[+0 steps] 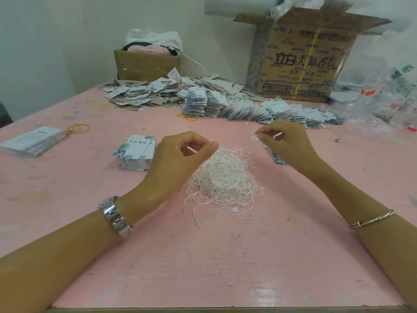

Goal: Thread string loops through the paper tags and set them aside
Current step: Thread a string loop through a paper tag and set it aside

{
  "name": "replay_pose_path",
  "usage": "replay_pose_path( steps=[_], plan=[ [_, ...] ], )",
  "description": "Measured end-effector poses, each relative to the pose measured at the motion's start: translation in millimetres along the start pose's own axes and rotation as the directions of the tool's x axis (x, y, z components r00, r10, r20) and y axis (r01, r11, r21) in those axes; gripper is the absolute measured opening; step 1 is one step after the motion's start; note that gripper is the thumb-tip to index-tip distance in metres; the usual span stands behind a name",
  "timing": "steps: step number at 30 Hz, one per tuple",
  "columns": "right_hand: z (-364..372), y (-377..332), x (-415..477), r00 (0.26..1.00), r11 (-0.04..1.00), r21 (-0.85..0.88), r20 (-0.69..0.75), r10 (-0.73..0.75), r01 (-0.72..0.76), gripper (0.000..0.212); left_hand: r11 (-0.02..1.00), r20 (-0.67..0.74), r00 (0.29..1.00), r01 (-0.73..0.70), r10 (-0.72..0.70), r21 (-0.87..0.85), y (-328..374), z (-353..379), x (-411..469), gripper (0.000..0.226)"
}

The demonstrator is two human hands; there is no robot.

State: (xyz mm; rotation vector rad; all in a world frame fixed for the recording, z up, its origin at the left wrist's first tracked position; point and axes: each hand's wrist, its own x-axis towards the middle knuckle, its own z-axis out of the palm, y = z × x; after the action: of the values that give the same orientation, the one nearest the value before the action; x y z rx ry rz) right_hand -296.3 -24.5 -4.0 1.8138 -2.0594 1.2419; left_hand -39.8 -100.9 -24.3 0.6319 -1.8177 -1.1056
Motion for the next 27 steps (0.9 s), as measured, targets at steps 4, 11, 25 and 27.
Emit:
replay_pose_path(
  steps=[4,11,25,27],
  plan=[
    [12.8,-36.5,-12.8,0.972,0.988,0.122,0.204,-0.121,0.097,0.013,0.984,0.049,0.998,-0.053,0.045,0.169,-6.2,-0.4,0.2,0.009],
    [20.9,-61.6,-26.2,0.918,0.976,0.169,0.348,-0.192,0.14,0.028,0.948,0.113,0.987,-0.144,0.116,0.283,-7.7,0.4,-1.3,0.006],
    [11.4,-57.9,-22.7,0.888,0.953,0.198,0.357,-0.289,0.23,0.003,0.955,0.138,0.976,-0.196,0.168,0.223,2.8,4.8,-7.6,0.009],
    [12.1,-58.3,-22.7,0.897,0.947,0.218,0.327,-0.299,0.236,0.002,0.956,0.127,0.977,-0.198,0.173,0.216,3.0,4.9,-8.1,0.021]
  ],
)
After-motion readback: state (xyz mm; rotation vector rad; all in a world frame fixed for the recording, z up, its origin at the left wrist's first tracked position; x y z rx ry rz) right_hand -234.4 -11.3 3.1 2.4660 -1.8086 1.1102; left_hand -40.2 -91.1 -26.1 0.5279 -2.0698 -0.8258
